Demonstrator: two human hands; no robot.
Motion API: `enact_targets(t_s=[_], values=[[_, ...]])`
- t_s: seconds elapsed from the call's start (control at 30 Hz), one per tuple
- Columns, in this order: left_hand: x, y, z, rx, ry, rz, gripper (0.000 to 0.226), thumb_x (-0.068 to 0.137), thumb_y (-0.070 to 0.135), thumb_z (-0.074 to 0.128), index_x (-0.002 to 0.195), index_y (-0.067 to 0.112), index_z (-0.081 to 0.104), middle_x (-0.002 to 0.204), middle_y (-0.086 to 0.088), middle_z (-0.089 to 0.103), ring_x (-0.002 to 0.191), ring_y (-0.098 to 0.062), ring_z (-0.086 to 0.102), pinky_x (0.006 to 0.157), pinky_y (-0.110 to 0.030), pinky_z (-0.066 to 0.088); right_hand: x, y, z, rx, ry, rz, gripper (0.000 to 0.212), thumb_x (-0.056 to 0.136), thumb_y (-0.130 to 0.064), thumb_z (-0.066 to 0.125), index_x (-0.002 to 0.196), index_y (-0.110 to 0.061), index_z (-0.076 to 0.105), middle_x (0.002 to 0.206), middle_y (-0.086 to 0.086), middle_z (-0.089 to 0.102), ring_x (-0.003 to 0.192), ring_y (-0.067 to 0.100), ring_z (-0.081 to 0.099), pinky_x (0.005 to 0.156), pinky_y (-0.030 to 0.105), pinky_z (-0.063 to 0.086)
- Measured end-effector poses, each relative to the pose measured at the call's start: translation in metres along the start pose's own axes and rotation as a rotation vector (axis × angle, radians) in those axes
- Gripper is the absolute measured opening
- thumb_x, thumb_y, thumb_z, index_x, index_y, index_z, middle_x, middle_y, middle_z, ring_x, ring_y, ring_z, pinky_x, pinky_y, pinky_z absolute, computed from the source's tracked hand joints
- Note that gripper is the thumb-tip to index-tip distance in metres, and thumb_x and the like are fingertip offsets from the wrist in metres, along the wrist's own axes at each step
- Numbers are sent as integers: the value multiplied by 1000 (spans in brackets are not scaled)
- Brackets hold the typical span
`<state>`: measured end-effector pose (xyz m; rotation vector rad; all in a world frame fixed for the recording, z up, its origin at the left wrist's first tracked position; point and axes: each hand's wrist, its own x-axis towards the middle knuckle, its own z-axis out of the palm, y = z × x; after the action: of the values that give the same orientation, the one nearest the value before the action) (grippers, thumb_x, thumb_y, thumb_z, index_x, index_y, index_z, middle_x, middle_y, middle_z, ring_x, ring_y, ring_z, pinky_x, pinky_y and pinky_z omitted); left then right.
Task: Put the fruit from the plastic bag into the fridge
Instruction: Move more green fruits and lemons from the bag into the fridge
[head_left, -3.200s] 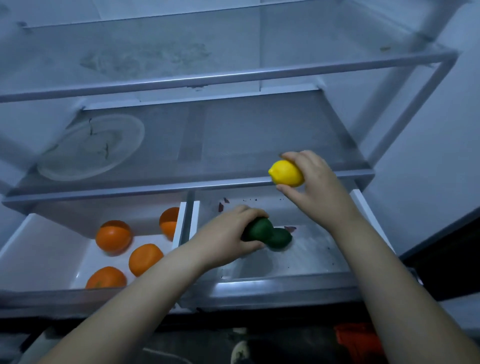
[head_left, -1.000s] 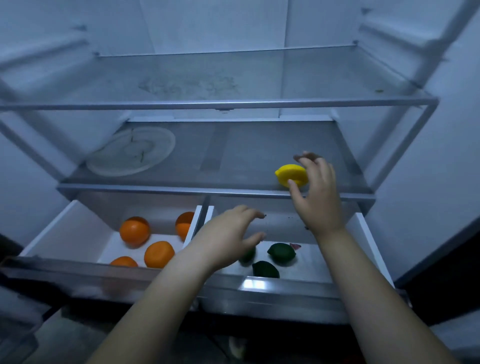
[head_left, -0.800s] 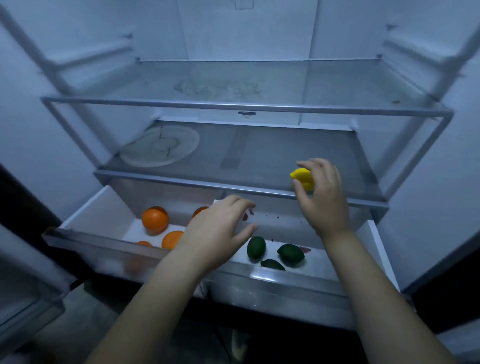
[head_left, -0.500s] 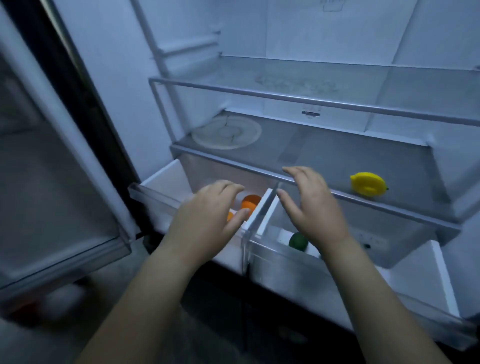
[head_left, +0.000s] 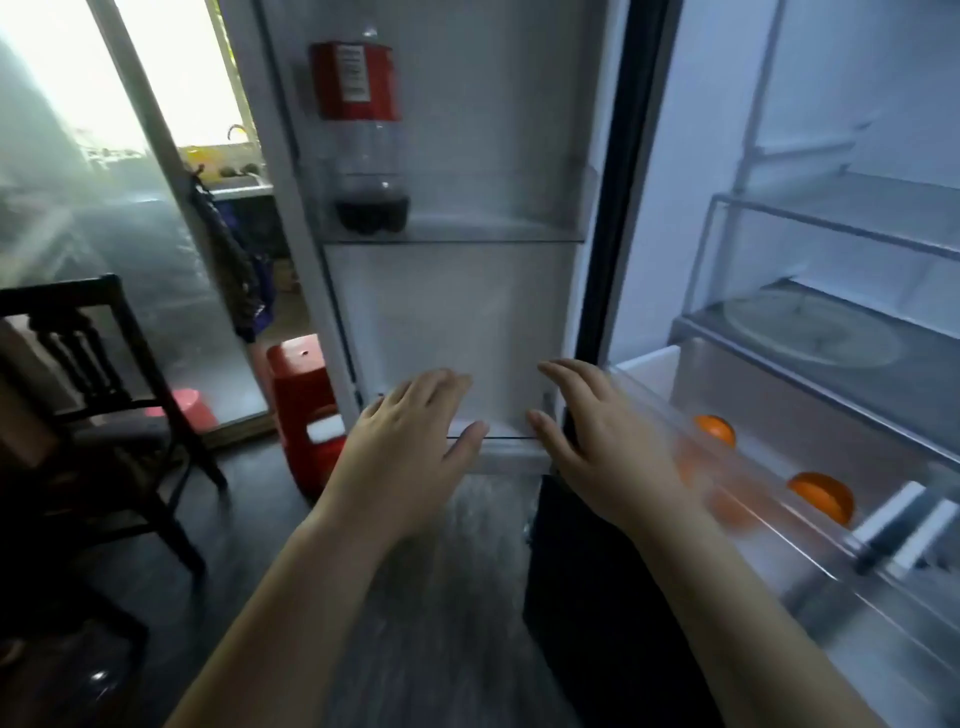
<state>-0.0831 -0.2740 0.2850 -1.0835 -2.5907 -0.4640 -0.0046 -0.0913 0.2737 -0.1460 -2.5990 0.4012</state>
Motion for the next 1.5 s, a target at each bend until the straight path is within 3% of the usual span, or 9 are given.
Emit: enact_targets(t_s=[0.17,0.3,0.6,0.87,1.1,1.37,1.5], values=[[-53,-125,-49,106,82,-178,52,90,50,37,128,20,53,132,1,55,122,-19,51,97,-38,43,54,-124,70,111,-110,-159,58,92,-52,38,141,-24,33,146,-3,36,133,13,33,106,28,29],[-102,-225,-90,180,97,-346,60,87,54,29,130,18,53,134,-2,54,124,-22,50,101,-40,42,86,-231,127,205,-147,-280,58,90,-51,44,142,-26,33,146,-3,37,132,13,36,107,35,37],[-202,-361,-152,285,157,-676,61,88,54,28,134,19,49,139,0,49,129,-20,44,102,-41,37,124,-405,218,334,-259,-592,56,92,-47,47,141,-21,37,145,-4,40,133,12,33,102,19,22],[-250,-433,-147,303,147,-859,67,88,57,20,135,18,48,137,0,50,128,-19,43,101,-41,40,154,-474,299,426,-355,-766,52,91,-35,54,138,-14,43,138,3,47,129,21,42,104,35,40],[-237,-507,-127,307,115,-1034,52,95,47,37,139,20,40,142,4,44,132,-13,37,105,-34,32,213,-511,382,504,-453,-878,50,90,-30,57,135,-13,46,134,2,50,125,20,45,102,31,41],[-188,-603,-116,322,114,-1171,52,96,46,37,141,20,39,143,4,43,133,-13,36,106,-33,31,322,-549,455,549,-493,-957,48,90,-29,57,134,-14,48,133,0,52,125,18,45,100,21,32],[-183,-639,-103,297,134,-1260,51,96,43,41,141,20,39,143,4,43,134,-13,36,107,-33,32,345,-571,498,548,-541,-1038,49,90,-31,55,135,-15,47,133,0,51,123,19,47,98,25,39]])
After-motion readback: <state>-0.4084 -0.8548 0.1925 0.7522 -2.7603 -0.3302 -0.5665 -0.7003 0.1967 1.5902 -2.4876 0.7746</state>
